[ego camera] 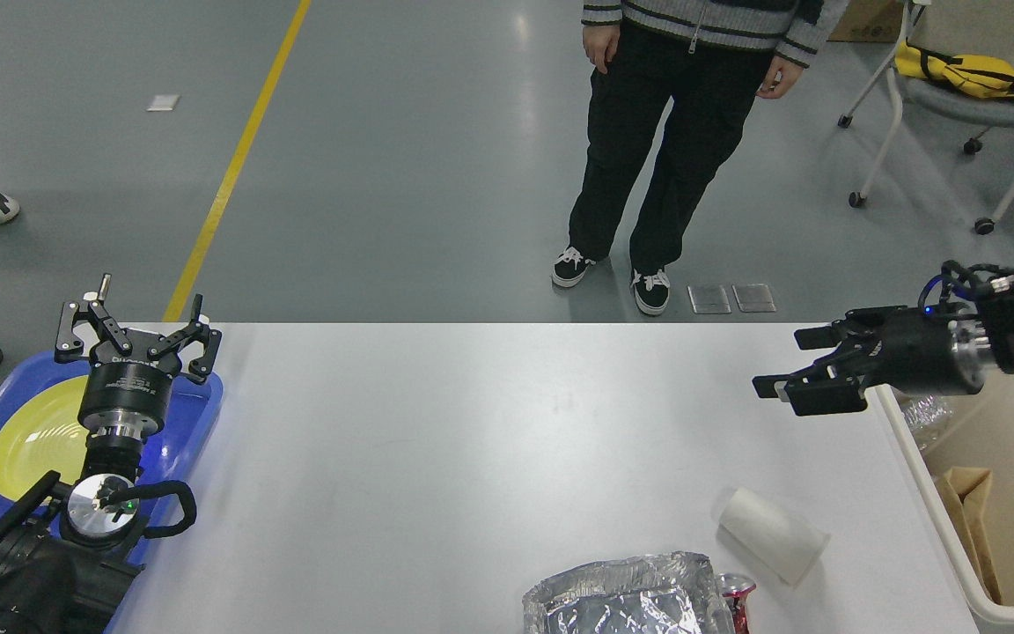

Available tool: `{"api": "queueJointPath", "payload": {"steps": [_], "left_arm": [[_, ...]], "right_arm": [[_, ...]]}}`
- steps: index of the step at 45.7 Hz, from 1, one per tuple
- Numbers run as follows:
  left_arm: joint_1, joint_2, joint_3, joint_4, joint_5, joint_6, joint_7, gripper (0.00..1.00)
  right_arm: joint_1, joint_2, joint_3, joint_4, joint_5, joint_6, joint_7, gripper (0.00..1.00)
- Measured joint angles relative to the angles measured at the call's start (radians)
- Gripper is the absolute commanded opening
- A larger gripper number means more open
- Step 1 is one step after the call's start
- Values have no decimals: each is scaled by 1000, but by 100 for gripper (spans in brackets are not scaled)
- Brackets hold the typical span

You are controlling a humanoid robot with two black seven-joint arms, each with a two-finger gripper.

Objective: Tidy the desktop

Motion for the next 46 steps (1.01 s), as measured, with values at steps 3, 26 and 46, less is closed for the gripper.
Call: {"api": "queueJointPath", "payload": {"steps": [3, 26, 46], "left_arm": [[0, 0, 0, 0, 0, 0, 0, 97], [0, 0, 0, 0, 0, 0, -1, 97], [0, 0, 0, 0, 0, 0, -1, 97]], "right_arm": [[128, 19, -90, 68, -58, 9, 40, 100], [245, 211, -127, 232, 472, 576, -53, 100], [-107, 348, -145, 10, 438, 229, -89, 100]]}}
